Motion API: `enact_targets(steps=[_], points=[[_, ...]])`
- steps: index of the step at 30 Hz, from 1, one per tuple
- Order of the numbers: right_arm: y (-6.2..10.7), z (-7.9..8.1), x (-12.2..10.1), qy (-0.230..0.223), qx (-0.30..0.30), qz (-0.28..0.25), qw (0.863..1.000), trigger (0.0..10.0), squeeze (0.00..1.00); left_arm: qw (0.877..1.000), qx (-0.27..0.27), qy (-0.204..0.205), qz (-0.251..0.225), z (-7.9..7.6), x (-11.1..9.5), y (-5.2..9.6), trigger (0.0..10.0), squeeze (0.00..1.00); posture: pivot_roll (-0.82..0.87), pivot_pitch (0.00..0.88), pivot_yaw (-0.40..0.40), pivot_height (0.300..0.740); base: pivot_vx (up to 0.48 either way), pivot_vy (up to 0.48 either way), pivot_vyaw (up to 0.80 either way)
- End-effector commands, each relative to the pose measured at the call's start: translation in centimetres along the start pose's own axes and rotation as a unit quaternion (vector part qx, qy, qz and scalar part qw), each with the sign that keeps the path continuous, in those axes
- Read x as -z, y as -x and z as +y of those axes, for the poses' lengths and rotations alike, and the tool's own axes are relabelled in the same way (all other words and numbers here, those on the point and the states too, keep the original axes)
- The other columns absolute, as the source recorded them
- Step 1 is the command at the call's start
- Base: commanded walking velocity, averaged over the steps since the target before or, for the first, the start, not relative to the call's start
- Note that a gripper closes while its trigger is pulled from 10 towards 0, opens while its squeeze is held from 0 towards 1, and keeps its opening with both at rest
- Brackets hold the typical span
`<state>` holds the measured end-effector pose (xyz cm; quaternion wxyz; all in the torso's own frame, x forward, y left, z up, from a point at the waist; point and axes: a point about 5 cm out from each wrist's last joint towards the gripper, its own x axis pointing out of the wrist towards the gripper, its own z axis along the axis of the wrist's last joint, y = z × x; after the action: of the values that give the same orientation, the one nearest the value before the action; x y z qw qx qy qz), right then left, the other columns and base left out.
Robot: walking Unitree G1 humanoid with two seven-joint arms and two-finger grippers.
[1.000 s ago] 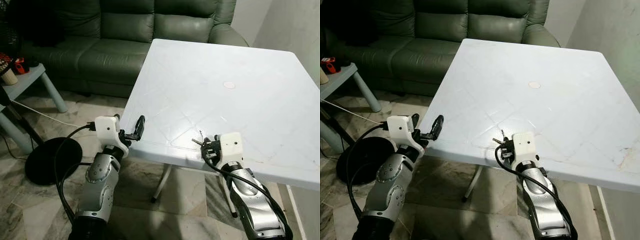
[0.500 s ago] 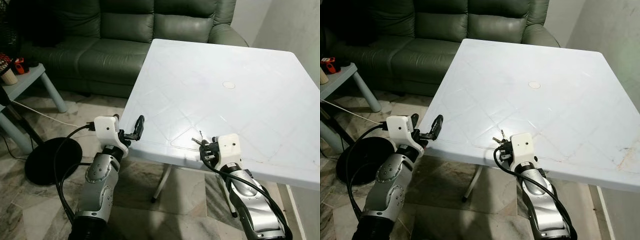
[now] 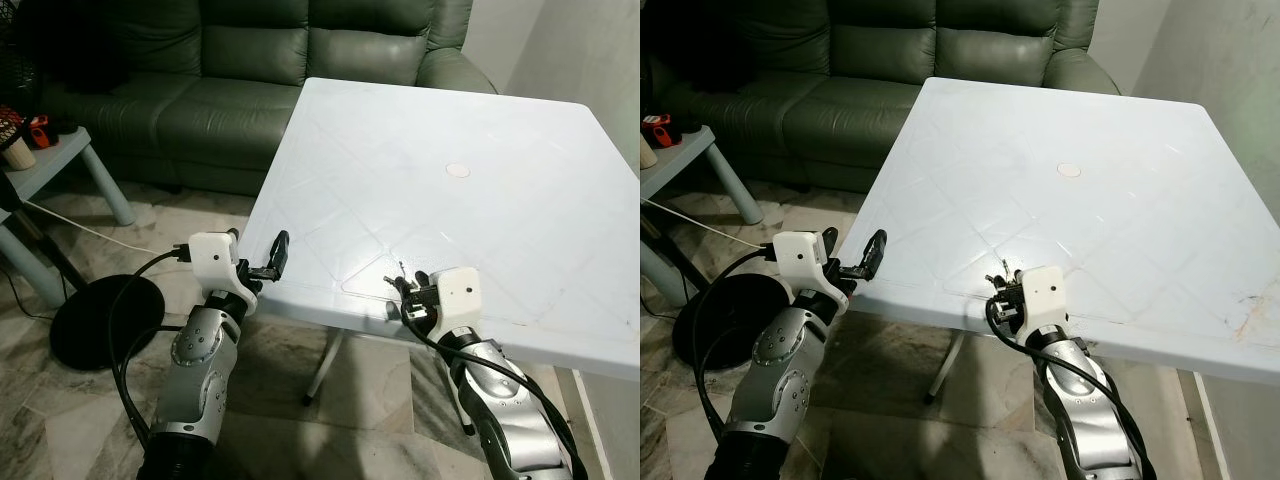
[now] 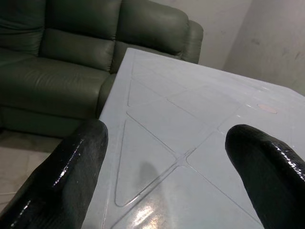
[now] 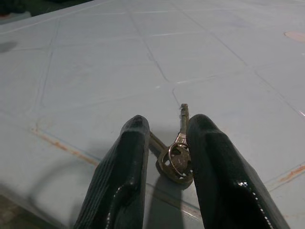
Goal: Hang keys on a hook
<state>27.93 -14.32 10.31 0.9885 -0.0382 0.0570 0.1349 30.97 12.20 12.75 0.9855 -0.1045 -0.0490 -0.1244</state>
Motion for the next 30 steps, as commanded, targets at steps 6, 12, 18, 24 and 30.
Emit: enact_targets(steps=[6,12,18,24,30], points=[[-0.13,0.19,-0.01,0.032,0.017,0.011,0.999,10.0,0.00,1.000,-0.002,-0.001,-0.004,-0.06,-0.24,-0.15,10.0,0.00,-0.05,0.082,-0.041,0.732,0.000,0.000,0.00],[-0.41,-0.05,0.19,0.046,0.043,0.025,0.998,10.0,0.00,1.000,-0.001,-0.001,-0.005,-0.14,-0.22,-0.22,10.0,0.00,-0.05,0.076,-0.042,0.732,0.000,0.000,0.00],[-0.39,-0.31,0.33,0.051,0.053,0.034,0.997,10.0,0.00,1.000,0.000,0.000,-0.006,-0.16,-0.31,-0.31,10.0,0.00,-0.05,0.078,-0.041,0.732,0.000,0.000,0.00],[-0.33,-0.31,0.09,0.028,0.042,0.021,0.998,10.0,0.00,1.000,-0.003,0.000,-0.007,-0.09,-0.30,-0.34,10.0,0.00,-0.05,0.075,-0.043,0.732,0.000,0.000,0.00],[-0.20,0.15,-0.14,0.021,0.022,0.012,0.999,10.0,0.00,1.000,-0.004,0.001,-0.007,-0.08,-0.30,-0.32,10.0,0.00,-0.05,0.077,-0.044,0.732,0.000,0.000,0.00]])
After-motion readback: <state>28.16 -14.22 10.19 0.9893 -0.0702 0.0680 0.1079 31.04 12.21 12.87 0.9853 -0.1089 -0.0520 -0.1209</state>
